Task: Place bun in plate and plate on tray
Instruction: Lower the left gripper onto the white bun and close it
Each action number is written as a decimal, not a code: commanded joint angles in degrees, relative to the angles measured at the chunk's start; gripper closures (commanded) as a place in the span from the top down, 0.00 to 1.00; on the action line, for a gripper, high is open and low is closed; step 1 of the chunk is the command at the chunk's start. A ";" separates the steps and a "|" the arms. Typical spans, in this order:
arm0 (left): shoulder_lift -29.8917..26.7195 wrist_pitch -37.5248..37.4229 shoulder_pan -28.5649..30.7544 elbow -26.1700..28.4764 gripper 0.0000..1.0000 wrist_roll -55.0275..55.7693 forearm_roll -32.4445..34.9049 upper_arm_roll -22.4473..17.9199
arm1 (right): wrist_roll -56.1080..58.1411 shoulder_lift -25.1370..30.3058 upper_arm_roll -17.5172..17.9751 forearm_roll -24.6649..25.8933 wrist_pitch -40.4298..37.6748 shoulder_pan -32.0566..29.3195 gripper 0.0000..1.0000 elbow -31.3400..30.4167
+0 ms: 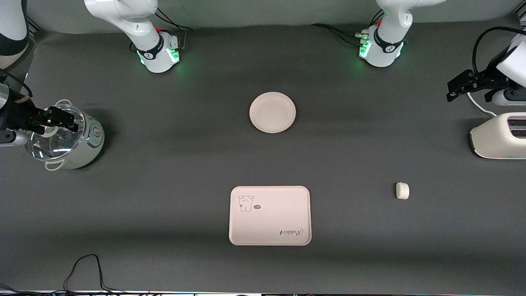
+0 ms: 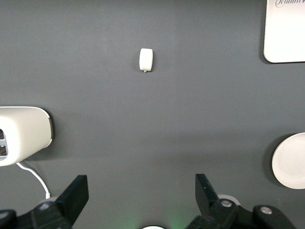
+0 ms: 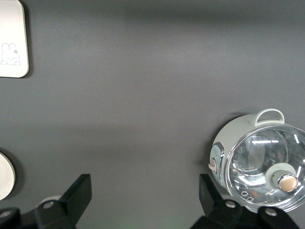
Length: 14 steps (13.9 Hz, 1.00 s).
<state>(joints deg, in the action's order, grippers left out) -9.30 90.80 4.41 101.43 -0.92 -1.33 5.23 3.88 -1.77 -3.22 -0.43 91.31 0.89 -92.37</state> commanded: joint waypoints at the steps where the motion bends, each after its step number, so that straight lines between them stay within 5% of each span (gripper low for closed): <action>1: -0.90 -0.27 -0.19 0.34 1.00 -1.01 -0.60 -0.40 | 1.30 0.72 -0.47 1.05 0.27 0.52 1.00 -0.89; 8: 6.20 3.14 -0.10 -1.06 1.00 -1.01 0.19 -0.49 | 1.13 0.63 -0.47 1.05 0.27 0.60 1.00 -0.89; 14: 20.79 20.53 -1.85 -0.89 1.00 0.12 2.20 -0.40 | 1.04 0.54 -0.47 1.14 0.27 0.61 1.00 -0.89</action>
<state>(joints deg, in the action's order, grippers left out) 8.06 108.48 4.15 101.74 -1.16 -0.63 4.95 3.89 -1.82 -3.24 -0.43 91.31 0.90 -92.75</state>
